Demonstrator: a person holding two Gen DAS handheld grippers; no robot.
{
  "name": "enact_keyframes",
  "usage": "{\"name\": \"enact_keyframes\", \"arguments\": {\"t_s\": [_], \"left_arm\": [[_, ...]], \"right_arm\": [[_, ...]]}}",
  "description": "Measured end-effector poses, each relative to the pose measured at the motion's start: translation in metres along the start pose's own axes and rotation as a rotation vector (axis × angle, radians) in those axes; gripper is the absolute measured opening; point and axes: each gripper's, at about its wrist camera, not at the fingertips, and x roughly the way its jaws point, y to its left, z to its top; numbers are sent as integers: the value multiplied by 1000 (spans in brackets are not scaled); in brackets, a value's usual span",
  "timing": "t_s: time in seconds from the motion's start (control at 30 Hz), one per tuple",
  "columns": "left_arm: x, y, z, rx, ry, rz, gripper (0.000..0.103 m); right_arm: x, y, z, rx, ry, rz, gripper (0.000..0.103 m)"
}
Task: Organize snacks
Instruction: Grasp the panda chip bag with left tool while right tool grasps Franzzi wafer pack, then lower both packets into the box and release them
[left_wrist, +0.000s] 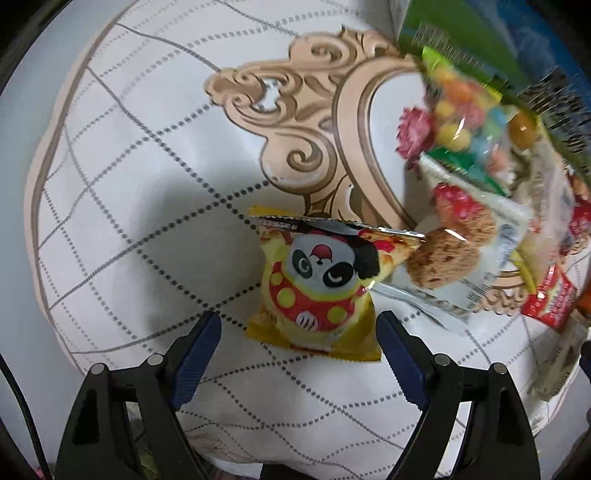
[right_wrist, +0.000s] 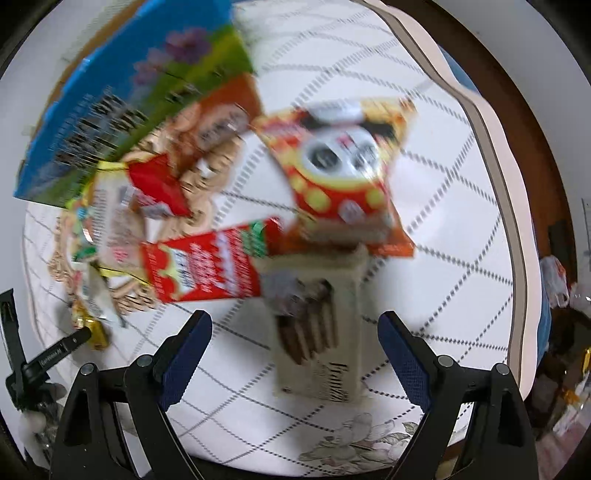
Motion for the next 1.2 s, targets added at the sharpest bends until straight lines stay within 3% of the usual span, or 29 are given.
{"name": "enact_keyframes", "arguments": {"t_s": [0.1,0.13,0.17,0.27,0.3,0.33,0.37,0.47,0.63,0.7,1.2], "left_arm": [[9,-5,4,6,-3,0,85],[10,-7,4,9,-7,3,81],[11,-8,5,15,-14,2,68],[10,-10,3,29,-30,8,62],[10,-10,1,35,-38,9,60],[11,-4,1,37,-42,7,60],[11,-2,-2,38,-42,4,59],[15,-1,-14,33,-32,-8,59],[22,-4,-48,51,16,-59,59],[26,-13,-58,69,32,-74,59],[45,-51,-40,121,37,-47,60]], "right_arm": [[14,-4,-4,4,12,-14,93],[19,-3,-5,-3,13,-26,93],[22,-3,-5,-9,14,-31,93],[30,6,-9,-60,-9,-68,92],[31,11,-11,-85,-24,-89,84],[34,18,-14,-128,-37,-124,66],[36,22,-18,-145,-37,-146,60],[38,30,-28,-177,-30,-115,60],[50,52,-54,-238,84,30,60],[55,61,-61,-270,102,48,60],[76,99,-74,-289,158,-23,69]]}}
